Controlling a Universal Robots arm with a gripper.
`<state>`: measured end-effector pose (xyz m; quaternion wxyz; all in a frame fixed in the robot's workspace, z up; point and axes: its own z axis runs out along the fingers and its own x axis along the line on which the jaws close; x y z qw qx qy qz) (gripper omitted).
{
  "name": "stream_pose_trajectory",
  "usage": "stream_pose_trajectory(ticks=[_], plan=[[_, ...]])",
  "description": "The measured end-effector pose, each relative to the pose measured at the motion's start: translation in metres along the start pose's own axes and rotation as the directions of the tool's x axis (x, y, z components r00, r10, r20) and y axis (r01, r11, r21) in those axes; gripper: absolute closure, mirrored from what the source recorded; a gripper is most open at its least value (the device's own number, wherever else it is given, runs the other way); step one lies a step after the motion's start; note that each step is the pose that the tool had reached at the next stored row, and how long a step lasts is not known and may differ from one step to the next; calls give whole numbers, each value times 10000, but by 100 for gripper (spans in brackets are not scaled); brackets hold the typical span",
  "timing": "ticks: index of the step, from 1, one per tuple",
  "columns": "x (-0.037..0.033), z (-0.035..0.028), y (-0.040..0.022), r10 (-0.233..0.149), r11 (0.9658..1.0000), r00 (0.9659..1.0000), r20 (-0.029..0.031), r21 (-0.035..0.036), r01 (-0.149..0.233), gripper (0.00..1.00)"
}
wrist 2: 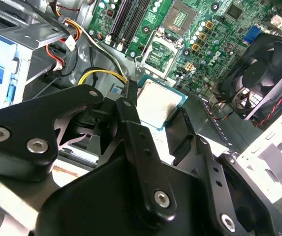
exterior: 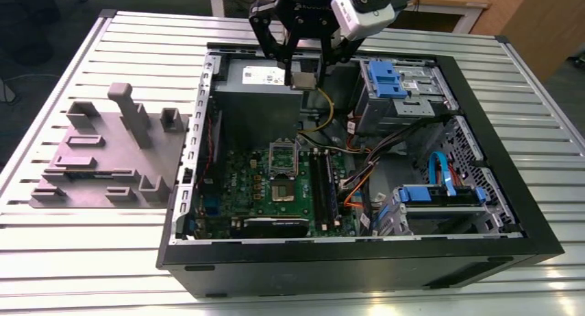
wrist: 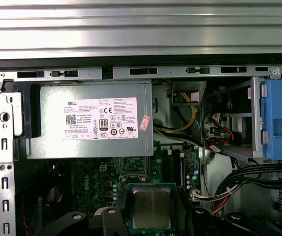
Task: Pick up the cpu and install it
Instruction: 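Place the cpu into insertion slot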
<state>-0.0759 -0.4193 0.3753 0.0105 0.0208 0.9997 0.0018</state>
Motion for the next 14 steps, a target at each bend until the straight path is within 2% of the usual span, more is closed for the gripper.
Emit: stream_pose_trajectory(ticks=[8,14], plan=[[0,10,-15,-1,10000,10000,0,-2,1,53],[0,90,-80,-4,10000,10000,-20,1,4,53]])
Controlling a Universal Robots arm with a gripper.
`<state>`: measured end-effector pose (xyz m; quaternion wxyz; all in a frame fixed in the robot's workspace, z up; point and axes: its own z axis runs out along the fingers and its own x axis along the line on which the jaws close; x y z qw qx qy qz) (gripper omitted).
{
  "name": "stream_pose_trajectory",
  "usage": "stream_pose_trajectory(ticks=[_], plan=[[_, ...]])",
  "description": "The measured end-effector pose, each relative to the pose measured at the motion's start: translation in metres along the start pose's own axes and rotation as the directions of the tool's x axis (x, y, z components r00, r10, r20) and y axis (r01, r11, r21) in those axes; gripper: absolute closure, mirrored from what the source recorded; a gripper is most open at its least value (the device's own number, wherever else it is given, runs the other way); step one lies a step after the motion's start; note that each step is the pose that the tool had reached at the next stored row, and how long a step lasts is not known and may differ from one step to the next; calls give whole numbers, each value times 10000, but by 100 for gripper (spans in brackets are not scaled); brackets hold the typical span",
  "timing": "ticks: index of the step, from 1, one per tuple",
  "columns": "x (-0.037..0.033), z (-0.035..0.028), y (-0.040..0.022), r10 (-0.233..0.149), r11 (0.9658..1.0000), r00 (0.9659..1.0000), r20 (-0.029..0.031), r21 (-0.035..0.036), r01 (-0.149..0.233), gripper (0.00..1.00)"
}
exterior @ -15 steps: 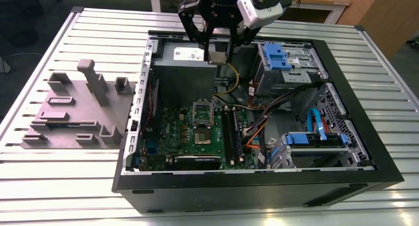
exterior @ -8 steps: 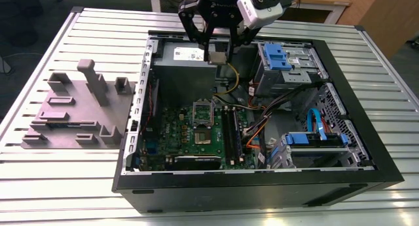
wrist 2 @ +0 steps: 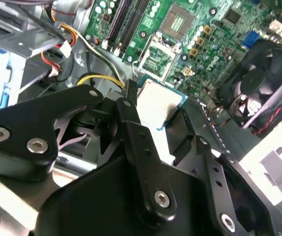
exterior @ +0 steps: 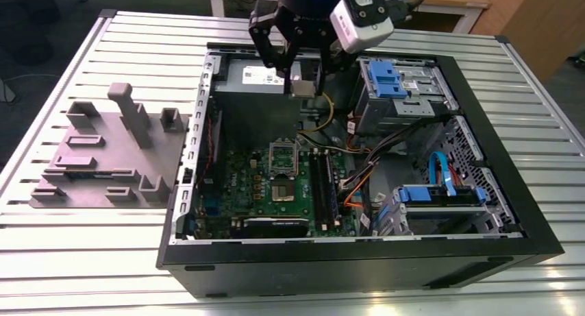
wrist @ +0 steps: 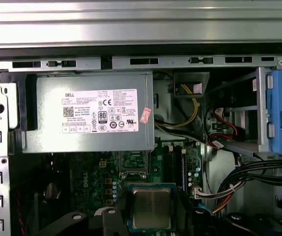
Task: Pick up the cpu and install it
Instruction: 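Place the cpu into insertion slot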
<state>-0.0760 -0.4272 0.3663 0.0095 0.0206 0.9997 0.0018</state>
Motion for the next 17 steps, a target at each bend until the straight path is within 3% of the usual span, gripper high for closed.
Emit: stream_pose_trajectory(ticks=[4,7,14,17], plan=[[-1,73,-84,0,10000,10000,-2,0,0,53],[0,127,-109,-123,9999,9999,-28,0,123,53],[5,245,-170,-368,9993,9990,-236,-2,368,53],[8,282,-200,-370,9993,9989,-281,7,371,53]])
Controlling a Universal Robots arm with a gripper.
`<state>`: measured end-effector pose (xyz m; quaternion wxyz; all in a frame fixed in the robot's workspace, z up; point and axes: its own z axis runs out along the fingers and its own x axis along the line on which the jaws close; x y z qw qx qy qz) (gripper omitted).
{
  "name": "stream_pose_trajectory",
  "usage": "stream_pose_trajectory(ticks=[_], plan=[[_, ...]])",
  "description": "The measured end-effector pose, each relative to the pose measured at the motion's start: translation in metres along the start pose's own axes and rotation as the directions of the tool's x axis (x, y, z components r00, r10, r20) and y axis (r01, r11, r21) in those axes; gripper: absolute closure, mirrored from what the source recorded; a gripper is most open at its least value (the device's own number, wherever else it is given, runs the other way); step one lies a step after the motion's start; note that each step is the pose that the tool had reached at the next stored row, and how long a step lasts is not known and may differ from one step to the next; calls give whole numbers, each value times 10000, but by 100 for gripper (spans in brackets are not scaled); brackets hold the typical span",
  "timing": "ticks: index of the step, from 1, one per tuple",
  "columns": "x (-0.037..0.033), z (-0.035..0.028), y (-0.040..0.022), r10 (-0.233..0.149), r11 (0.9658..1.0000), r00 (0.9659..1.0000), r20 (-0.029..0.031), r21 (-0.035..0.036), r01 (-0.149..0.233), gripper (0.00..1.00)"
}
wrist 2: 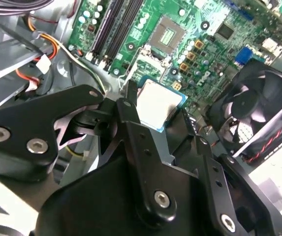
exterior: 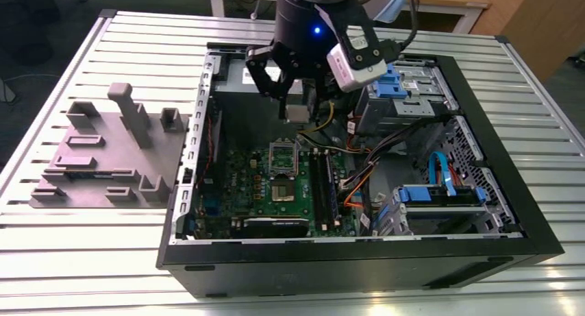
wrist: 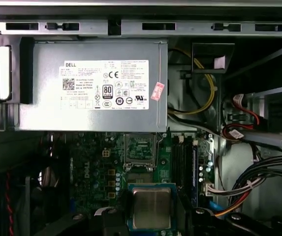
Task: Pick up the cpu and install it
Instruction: 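Place the cpu into insertion slot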
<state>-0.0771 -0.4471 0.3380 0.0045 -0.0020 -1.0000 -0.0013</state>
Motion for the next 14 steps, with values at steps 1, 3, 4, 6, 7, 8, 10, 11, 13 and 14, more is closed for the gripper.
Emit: stream_pose_trajectory(ticks=[1,3,4,6,7,8,10,11,13,14], plan=[[2,18,-7,1,10000,10000,-3,1,-1,53],[4,49,-48,-6,10000,10000,-8,4,6,53],[4,66,-71,-12,10000,10000,-7,3,12,53],[3,102,-107,-21,10000,10000,-7,2,21,53],[3,120,-118,-23,10000,10000,-6,0,23,53],[3,138,-121,-24,10000,10000,-6,1,24,53],[3,145,-122,-26,10000,10000,-8,4,26,53],[3,145,-122,-27,10000,10000,-8,5,27,53],[3,145,-122,-28,10000,10000,-8,4,28,53],[3,147,-122,-28,10000,10000,-7,3,28,53]])
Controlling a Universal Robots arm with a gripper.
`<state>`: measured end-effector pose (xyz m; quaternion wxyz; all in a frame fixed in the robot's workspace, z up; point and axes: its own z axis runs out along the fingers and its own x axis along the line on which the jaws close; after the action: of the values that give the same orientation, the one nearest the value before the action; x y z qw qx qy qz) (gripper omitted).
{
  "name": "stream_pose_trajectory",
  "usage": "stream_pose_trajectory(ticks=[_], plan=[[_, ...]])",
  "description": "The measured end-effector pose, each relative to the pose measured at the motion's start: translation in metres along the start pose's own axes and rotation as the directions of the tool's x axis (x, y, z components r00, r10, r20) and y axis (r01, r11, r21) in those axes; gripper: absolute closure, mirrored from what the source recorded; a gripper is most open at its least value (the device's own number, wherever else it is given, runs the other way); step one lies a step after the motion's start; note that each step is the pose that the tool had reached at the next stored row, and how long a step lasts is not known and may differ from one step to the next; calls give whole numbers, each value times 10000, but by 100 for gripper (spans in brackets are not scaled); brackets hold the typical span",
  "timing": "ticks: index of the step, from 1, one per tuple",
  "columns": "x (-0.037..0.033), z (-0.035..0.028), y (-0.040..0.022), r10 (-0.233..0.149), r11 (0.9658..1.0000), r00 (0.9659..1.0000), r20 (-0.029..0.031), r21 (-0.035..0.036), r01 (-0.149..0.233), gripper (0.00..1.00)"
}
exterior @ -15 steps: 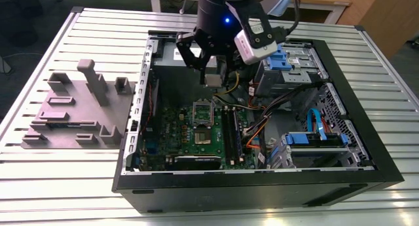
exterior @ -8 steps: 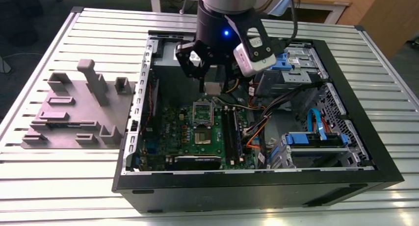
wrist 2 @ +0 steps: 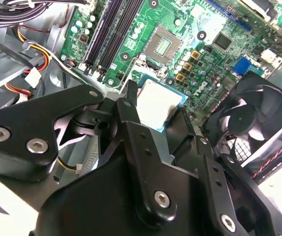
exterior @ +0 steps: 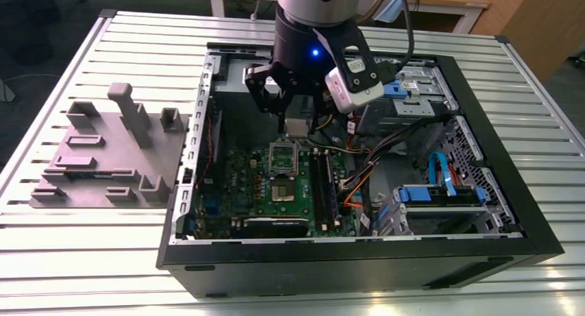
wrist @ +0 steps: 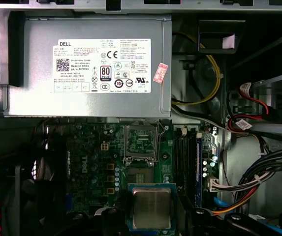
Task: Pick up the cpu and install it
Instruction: 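Place the cpu into insertion slot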
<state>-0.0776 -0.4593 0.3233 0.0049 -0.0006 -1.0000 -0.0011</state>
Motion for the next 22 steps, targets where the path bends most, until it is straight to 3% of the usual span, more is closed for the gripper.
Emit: stream_pose_trajectory(ticks=[12,16,22], plan=[[0,10,0,0,10000,10000,1,-2,0,53],[0,80,-2,-52,10000,10000,-8,1,52,53],[-1,164,-83,-70,10000,10000,-18,0,70,53]])
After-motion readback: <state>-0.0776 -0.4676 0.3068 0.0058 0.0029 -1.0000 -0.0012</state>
